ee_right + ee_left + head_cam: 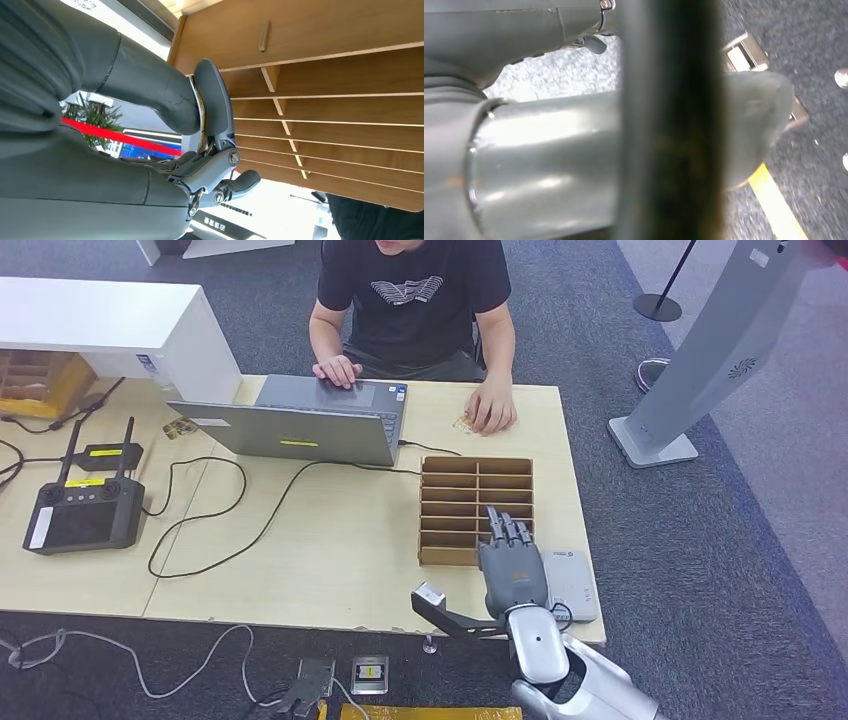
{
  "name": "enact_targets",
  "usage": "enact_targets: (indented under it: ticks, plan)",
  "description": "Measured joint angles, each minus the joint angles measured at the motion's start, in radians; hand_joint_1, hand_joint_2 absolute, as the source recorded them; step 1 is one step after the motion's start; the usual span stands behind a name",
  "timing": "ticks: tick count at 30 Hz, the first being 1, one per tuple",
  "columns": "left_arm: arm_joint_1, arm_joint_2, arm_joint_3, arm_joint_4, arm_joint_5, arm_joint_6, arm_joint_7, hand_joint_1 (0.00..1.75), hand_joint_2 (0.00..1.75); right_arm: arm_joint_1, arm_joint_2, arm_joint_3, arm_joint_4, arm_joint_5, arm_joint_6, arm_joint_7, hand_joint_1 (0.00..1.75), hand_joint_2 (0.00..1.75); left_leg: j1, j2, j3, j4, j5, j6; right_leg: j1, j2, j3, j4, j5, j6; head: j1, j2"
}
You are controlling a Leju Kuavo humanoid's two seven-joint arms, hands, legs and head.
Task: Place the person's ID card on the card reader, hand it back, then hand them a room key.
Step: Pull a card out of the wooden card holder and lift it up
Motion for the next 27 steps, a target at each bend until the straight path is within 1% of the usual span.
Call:
enact_targets:
  ticks: [1, 3, 6, 9, 13, 15, 19, 23, 27]
  plan:
    - [0.012, -0.012, 0.000, 0.000, 0.000, 0.013, -0.009, 0.00, 0.00, 0.001, -0.002, 0.004, 0.001, 0.005, -0.002, 0.001, 1.75, 1.75, 0.000, 0.000, 0.000, 0.000, 0.000, 0.000, 0.000, 0.000, 0.000, 0.000, 0.000, 0.000, 0.000, 0.000]
    - [0.018, -0.023, -0.002, 0.001, -0.010, 0.008, -0.008, 0.00, 0.00, 0.001, -0.004, 0.007, 0.001, 0.014, -0.007, 0.002, 1.75, 1.75, 0.000, 0.000, 0.000, 0.000, 0.000, 0.000, 0.000, 0.000, 0.000, 0.000, 0.000, 0.000, 0.000, 0.000]
    - [0.013, -0.019, -0.006, -0.003, -0.025, -0.003, 0.000, 0.00, 0.00, 0.001, -0.006, 0.005, -0.002, 0.038, -0.023, 0.003, 1.75, 1.75, 0.000, 0.000, 0.000, 0.000, 0.000, 0.000, 0.000, 0.000, 0.000, 0.000, 0.000, 0.000, 0.000, 0.000]
    - [0.017, -0.016, -0.006, -0.008, -0.022, 0.017, -0.008, 0.00, 0.00, 0.001, -0.011, -0.001, -0.017, 0.061, -0.034, 0.003, 1.75, 1.75, 0.000, 0.001, 0.001, 0.000, 0.000, 0.000, 0.000, 0.000, 0.000, 0.000, 0.000, 0.000, 0.000, 0.000]
    - [0.030, -0.028, -0.003, -0.008, -0.044, 0.018, -0.011, 0.00, 0.00, 0.003, -0.017, -0.012, -0.033, 0.085, -0.041, 0.003, 1.75, 1.75, 0.000, 0.001, 0.000, 0.000, 0.000, 0.000, 0.000, 0.001, 0.000, 0.000, 0.000, 0.000, 0.000, 0.000]
    - [0.031, -0.031, 0.000, -0.006, -0.071, -0.004, -0.007, 0.00, 0.00, 0.004, -0.020, -0.023, -0.045, 0.108, -0.054, 0.003, 1.75, 1.75, 0.000, 0.001, 0.000, 0.000, 0.000, 0.000, 0.000, 0.001, 0.000, 0.000, 0.000, 0.000, 0.000, 0.000]
    - [-0.005, 0.000, -0.005, -0.008, -0.105, -0.093, 0.001, 0.00, 0.00, -0.009, -0.021, -0.051, -0.082, 0.157, -0.061, 0.003, 1.75, 1.75, 0.000, 0.000, 0.000, 0.000, 0.000, 0.000, 0.000, 0.000, 0.000, 0.000, 0.000, 0.000, 0.000, 0.000]
    - [-0.019, 0.022, -0.005, -0.009, -0.131, -0.096, 0.001, 0.00, 0.00, -0.015, -0.023, -0.087, -0.132, 0.204, -0.065, 0.003, 1.75, 1.75, 0.000, 0.001, 0.001, 0.000, 0.001, 0.000, 0.000, 0.000, 0.000, 0.001, 0.001, 0.000, 0.000, 0.000]
    - [-0.020, 0.027, -0.007, -0.015, -0.145, -0.088, 0.001, 0.00, 0.00, -0.019, -0.025, -0.122, -0.187, 0.228, -0.067, 0.003, 1.75, 1.75, 0.000, 0.001, 0.001, 0.000, 0.001, 0.000, 0.000, 0.001, 0.000, 0.001, 0.001, 0.000, 0.000, 0.000]
